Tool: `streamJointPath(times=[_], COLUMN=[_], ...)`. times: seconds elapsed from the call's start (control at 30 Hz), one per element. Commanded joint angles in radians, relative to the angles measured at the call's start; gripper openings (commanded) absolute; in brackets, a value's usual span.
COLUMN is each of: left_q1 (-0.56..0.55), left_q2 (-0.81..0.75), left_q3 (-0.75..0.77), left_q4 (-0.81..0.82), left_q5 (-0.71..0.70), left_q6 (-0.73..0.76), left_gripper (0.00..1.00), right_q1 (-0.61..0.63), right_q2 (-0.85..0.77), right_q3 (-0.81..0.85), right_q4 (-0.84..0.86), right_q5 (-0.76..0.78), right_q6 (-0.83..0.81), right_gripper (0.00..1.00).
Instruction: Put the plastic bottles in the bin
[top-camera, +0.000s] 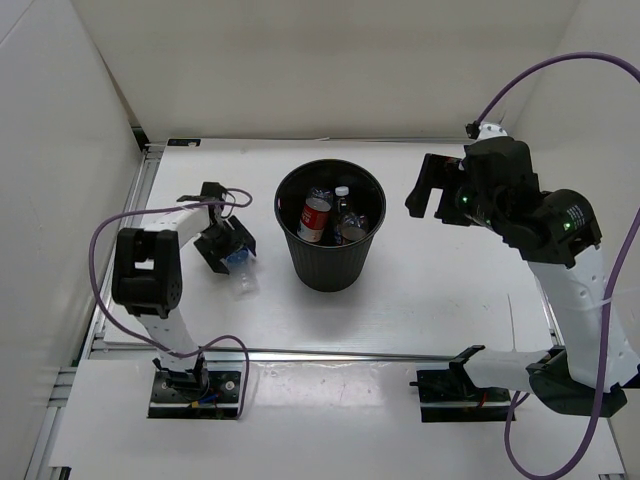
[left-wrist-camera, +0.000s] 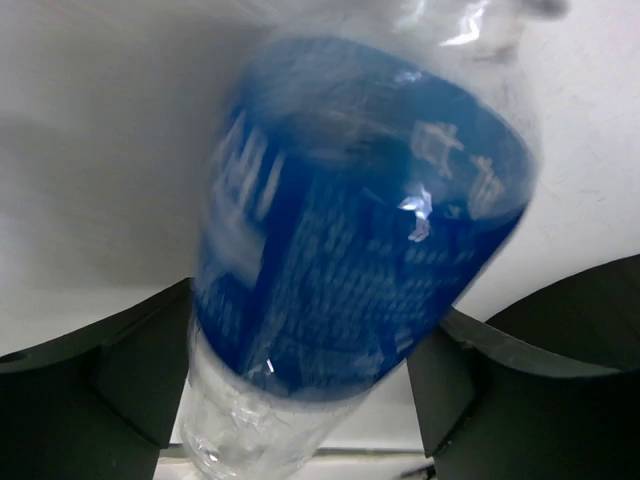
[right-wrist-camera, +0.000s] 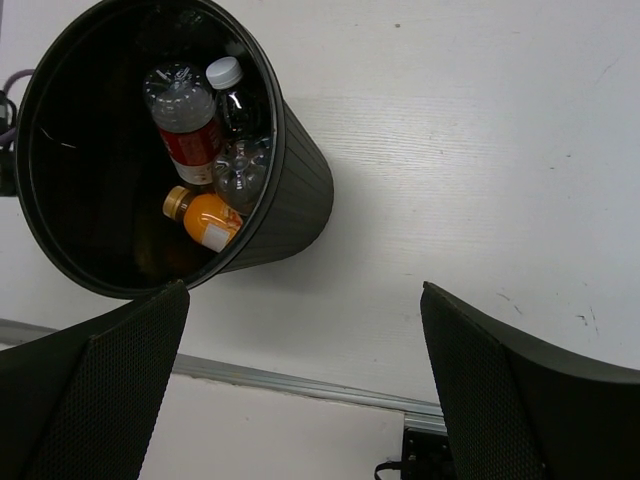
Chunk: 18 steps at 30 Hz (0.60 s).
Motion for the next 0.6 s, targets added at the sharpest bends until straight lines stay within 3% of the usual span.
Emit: streamJointPath(times=[0.0, 0.03, 0.07, 0.2, 0.4, 0.43, 0.57], left_q1=[-0.012, -0.012, -0.012, 0.0, 0.022, 0.022, -0.027], left_q2=[0.018, 0.018, 0.005, -0.087, -0.274, -0.287, -0.298], left_q3=[0.031, 0.031, 0.04, 0.109, 0.377, 0.475, 0.715], left_q4=[0.017, 0.017, 0.017, -0.018, -0.07, -0.07, -0.009], left_q5=[0.069, 0.069, 0.069, 0.079, 0.061, 0.07, 0.134], left_q6=[0.021, 0.021, 0.021, -0.008, -0.065, -0.065, -0.017], left_gripper=[0.86, 0.81, 0.68, 0.49, 0.49, 0.55, 0.62], right_q1=[-0.004, -0.004, -0.004, -0.004, -0.004, -0.004, -0.004], right_q2=[-0.016, -0.016, -0.016, -0.016, -0.026, -0.026, -0.026], right_q3=[-0.01, -0.01, -0.01, -0.02, -0.053, -0.063, -0.083], right_q4=[0.032, 0.032, 0.032, 0.032, 0.032, 0.042, 0.061], right_q5=[-0.01, -0.01, -0.01, -0.019, -0.028, -0.028, -0.046], right_q6=[-0.013, -0.004, -0.004, -0.004, 0.019, 0.019, 0.028], right_gripper=[1.0, 1.0, 1.0, 1.0, 1.0, 1.0, 1.0])
